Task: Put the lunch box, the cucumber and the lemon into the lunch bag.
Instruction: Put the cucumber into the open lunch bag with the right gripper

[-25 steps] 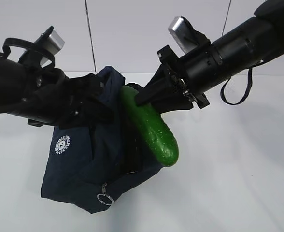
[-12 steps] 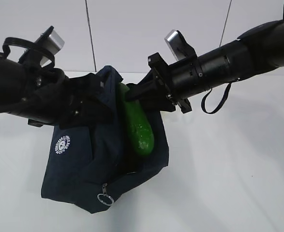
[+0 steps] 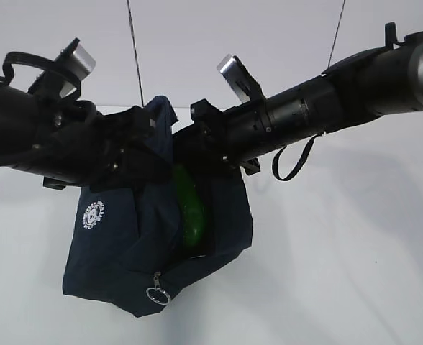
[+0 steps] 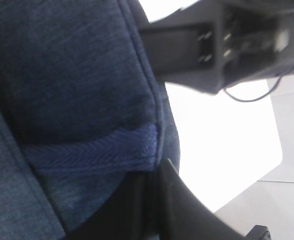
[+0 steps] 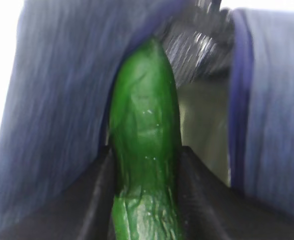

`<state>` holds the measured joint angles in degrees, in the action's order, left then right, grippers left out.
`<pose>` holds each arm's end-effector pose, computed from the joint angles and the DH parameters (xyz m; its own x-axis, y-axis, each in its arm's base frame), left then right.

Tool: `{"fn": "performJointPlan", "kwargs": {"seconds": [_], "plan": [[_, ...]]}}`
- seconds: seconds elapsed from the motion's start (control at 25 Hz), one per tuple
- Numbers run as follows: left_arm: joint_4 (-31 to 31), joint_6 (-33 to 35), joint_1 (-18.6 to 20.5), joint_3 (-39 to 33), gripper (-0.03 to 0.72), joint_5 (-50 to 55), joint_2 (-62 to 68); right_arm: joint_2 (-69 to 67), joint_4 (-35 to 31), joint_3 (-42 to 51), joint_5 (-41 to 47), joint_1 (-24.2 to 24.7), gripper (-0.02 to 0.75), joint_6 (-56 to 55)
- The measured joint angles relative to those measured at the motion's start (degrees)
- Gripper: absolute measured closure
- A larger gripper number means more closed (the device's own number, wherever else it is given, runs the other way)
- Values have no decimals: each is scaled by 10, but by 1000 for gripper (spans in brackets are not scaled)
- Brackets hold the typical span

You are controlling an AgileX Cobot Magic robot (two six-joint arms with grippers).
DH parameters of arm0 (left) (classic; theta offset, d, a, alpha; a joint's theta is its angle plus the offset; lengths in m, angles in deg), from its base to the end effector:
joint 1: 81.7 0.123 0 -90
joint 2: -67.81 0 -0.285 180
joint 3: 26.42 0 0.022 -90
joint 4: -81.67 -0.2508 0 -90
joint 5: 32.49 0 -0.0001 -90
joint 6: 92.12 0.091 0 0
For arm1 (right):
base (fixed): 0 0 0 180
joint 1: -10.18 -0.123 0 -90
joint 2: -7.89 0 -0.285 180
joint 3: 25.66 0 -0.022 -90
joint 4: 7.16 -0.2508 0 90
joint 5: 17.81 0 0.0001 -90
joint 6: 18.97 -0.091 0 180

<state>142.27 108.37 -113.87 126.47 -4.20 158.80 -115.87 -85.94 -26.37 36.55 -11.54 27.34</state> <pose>0.2315 -0.1901 0.2528 -0.9057 -0.0763 -0.4171 0.2466 0.7054 -0.6646 0.3606 0.2218 0.2007 -0.9302 -0.0970 -0.3540 -0.3585 0.4467 0.8197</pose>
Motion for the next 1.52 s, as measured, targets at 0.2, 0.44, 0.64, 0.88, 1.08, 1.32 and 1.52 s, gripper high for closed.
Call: {"fn": "performJointPlan", "kwargs": {"seconds": [0.2, 0.44, 0.64, 0.88, 1.08, 1.32, 1.52], "plan": [[1, 0, 0, 0, 678, 4, 0, -3, -2, 0, -16, -5, 436, 21], [3, 0, 0, 0, 678, 7, 0, -4, -16, 0, -35, -5, 436, 63], [4, 0, 0, 0, 678, 8, 0, -7, -19, 0, -11, -5, 393, 96], [4, 0, 0, 0, 678, 8, 0, -7, -10, 0, 40, -5, 279, 141], [4, 0, 0, 0, 678, 8, 0, -8, 42, -10, 93, -2, 269, 141], [4, 2, 0, 0, 678, 3, 0, -9, 149, -97, 125, 5, 269, 83], [4, 1, 0, 0, 678, -2, 0, -9, 329, -199, 144, 5, 267, -1]]}}
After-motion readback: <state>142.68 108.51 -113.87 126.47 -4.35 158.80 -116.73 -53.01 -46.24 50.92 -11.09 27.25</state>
